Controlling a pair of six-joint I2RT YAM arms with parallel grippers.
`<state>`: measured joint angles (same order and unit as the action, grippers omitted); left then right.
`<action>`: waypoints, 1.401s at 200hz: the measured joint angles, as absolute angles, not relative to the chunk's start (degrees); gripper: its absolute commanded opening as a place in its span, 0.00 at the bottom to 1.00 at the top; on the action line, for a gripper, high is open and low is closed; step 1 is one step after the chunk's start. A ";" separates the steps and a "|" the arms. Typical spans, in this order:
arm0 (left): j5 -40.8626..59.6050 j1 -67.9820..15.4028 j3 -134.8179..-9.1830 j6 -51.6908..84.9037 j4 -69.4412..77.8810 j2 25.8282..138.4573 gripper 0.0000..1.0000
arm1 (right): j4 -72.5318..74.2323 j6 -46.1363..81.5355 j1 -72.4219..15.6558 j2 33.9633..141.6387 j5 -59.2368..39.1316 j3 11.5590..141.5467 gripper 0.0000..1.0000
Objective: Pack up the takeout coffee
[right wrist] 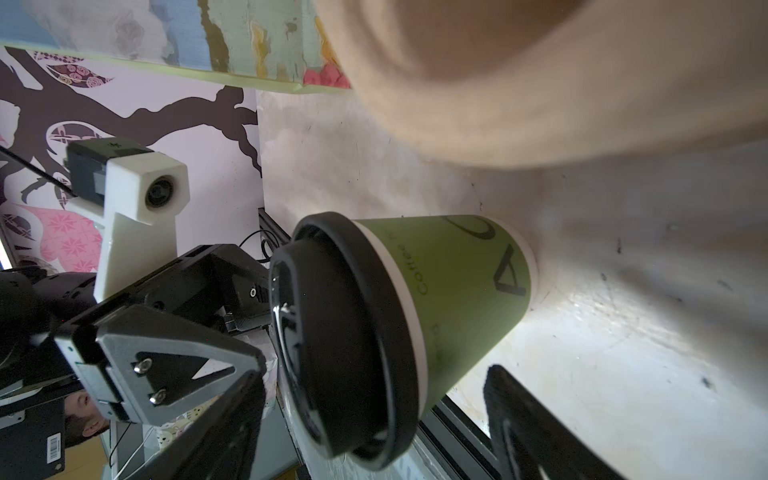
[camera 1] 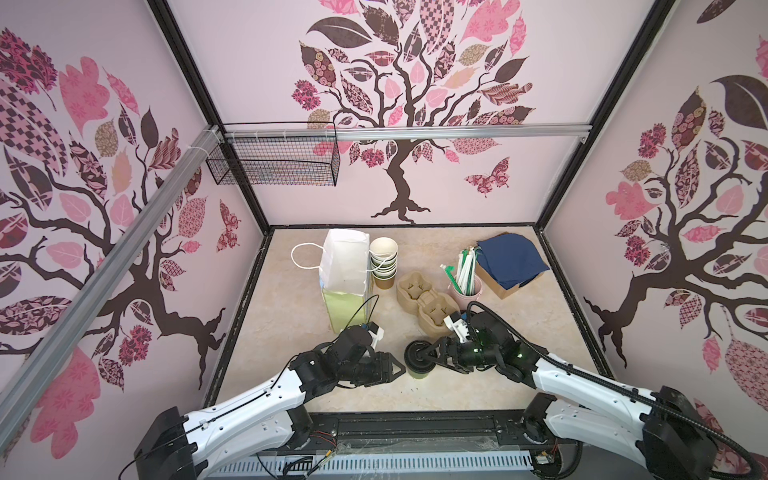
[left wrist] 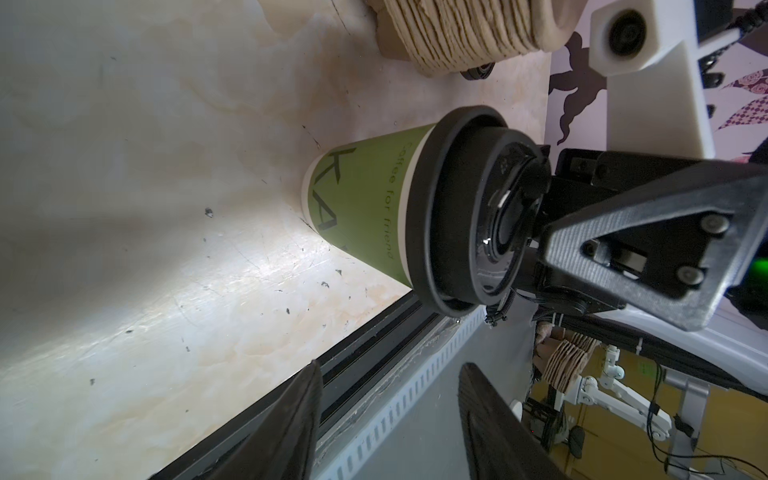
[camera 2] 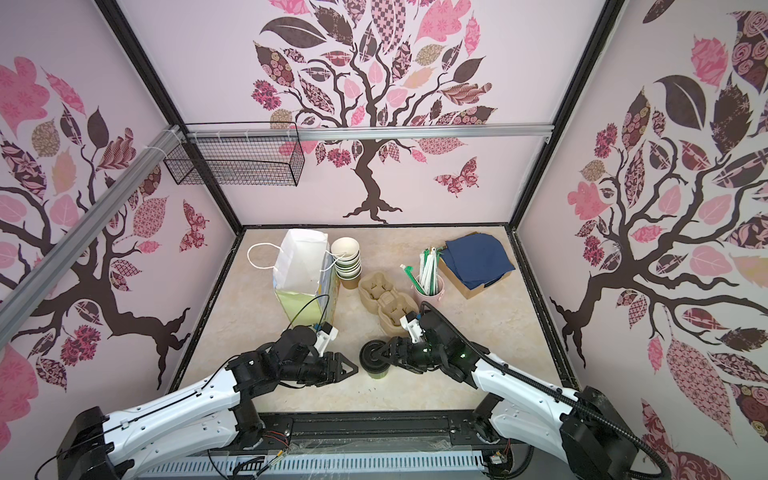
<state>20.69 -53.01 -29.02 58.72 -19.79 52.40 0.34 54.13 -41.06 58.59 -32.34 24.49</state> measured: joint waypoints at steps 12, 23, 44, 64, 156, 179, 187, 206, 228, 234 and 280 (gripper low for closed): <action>21.17 -53.01 -29.02 58.92 -18.50 52.84 0.55 | 0.34 54.13 -41.06 58.92 -32.32 24.49 0.84; 21.34 -53.01 -28.88 59.09 -17.23 52.93 0.55 | 0.34 54.15 -41.06 59.05 -32.27 24.49 0.83; 21.74 -53.01 -28.60 59.31 -15.49 53.25 0.53 | 0.34 54.15 -41.06 59.27 -32.18 24.49 0.82; 22.04 -53.01 -28.49 59.57 -14.22 54.06 0.52 | 0.36 54.19 -41.06 59.42 -32.16 24.49 0.81; 22.13 -52.86 -28.49 59.96 -11.44 57.95 0.48 | 0.75 54.63 -41.06 59.57 -32.16 24.47 0.79; 22.15 -52.86 -28.49 59.99 -10.87 59.02 0.48 | 0.86 54.87 -41.06 59.64 -32.16 24.47 0.78; 22.15 -52.86 -28.49 60.01 -10.70 59.33 0.47 | 0.97 54.98 -41.06 59.64 -32.16 24.47 0.78; 22.13 -52.86 -28.49 60.03 -10.31 59.86 0.46 | 1.32 55.11 -41.06 59.64 -32.16 24.43 0.77; 22.09 -52.80 -28.49 60.05 -9.93 60.34 0.46 | 1.41 55.13 -41.06 59.75 -32.16 24.38 0.76; 22.06 -52.80 -28.49 60.05 -9.85 60.45 0.46 | 1.39 55.13 -41.06 59.81 -32.16 24.36 0.76; 21.87 -52.75 -28.49 60.12 -9.19 61.21 0.47 | 1.26 54.96 -41.06 60.07 -31.97 24.32 0.73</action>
<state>21.87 -52.75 -28.49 60.12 -9.19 61.21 1.26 54.96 -41.06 60.07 -31.97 24.32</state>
